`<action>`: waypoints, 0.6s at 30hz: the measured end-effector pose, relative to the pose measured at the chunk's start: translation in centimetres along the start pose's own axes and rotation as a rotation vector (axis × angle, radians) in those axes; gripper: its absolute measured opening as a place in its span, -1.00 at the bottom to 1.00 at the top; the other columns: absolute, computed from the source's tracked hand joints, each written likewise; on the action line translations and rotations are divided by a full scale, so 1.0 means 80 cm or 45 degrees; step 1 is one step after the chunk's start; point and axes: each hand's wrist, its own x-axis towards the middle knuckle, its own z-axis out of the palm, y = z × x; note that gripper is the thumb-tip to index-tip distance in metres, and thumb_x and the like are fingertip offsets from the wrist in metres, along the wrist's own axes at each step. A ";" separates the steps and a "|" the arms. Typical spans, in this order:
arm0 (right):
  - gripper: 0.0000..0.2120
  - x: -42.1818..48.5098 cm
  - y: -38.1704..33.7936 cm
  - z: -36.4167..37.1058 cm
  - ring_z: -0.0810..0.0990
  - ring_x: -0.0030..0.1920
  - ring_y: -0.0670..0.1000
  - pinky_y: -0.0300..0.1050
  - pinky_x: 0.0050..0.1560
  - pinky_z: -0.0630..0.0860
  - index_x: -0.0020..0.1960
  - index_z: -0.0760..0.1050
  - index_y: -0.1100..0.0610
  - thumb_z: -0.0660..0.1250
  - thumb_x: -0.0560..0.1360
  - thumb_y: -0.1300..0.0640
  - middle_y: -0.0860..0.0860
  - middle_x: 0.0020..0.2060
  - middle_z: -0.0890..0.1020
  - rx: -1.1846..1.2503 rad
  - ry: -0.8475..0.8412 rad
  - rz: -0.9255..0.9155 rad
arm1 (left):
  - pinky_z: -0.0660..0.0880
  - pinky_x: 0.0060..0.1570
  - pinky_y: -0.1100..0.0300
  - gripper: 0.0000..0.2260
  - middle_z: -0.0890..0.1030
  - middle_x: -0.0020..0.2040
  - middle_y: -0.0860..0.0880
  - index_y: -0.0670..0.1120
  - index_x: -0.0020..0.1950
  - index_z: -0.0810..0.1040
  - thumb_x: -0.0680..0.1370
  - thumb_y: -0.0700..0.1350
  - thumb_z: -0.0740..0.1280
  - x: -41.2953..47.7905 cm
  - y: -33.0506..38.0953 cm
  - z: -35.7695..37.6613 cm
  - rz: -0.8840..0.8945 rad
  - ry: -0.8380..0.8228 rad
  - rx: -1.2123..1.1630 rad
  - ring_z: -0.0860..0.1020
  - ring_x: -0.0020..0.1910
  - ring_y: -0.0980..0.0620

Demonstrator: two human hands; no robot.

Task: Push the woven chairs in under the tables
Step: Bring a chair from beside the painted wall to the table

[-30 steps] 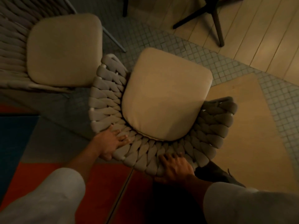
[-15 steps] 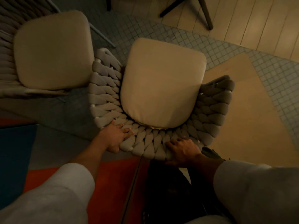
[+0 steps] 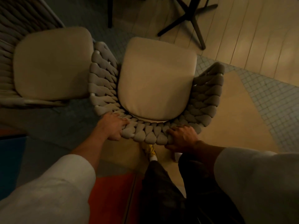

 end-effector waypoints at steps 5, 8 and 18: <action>-0.11 0.008 0.012 -0.002 0.67 0.11 0.13 -0.02 0.04 0.57 0.30 0.54 -0.10 -0.06 0.25 -0.60 -0.05 0.13 0.68 -0.024 -0.015 0.008 | 0.52 0.16 0.05 -0.26 0.61 0.29 0.09 0.21 0.46 0.40 0.25 0.23 0.21 0.007 -0.009 -0.001 0.032 0.024 0.047 0.55 0.26 -0.03; -0.13 0.011 0.017 0.005 0.68 0.05 0.10 -0.07 -0.06 0.48 0.31 0.53 -0.11 -0.05 0.28 -0.61 -0.05 0.10 0.68 -0.041 0.012 -0.026 | 0.55 0.07 0.08 -0.30 0.64 0.23 0.09 0.21 0.42 0.44 0.25 0.20 0.22 0.007 -0.012 -0.001 0.043 0.028 0.065 0.57 0.20 -0.01; -0.11 0.034 0.026 -0.013 0.67 0.07 0.09 -0.04 0.01 0.54 0.32 0.53 -0.11 -0.09 0.28 -0.60 -0.06 0.12 0.68 -0.014 0.055 0.007 | 0.52 -0.04 0.13 -0.40 0.61 0.13 0.03 0.26 0.38 0.47 0.32 0.14 0.33 0.018 -0.040 -0.037 0.097 0.062 0.089 0.60 0.08 -0.01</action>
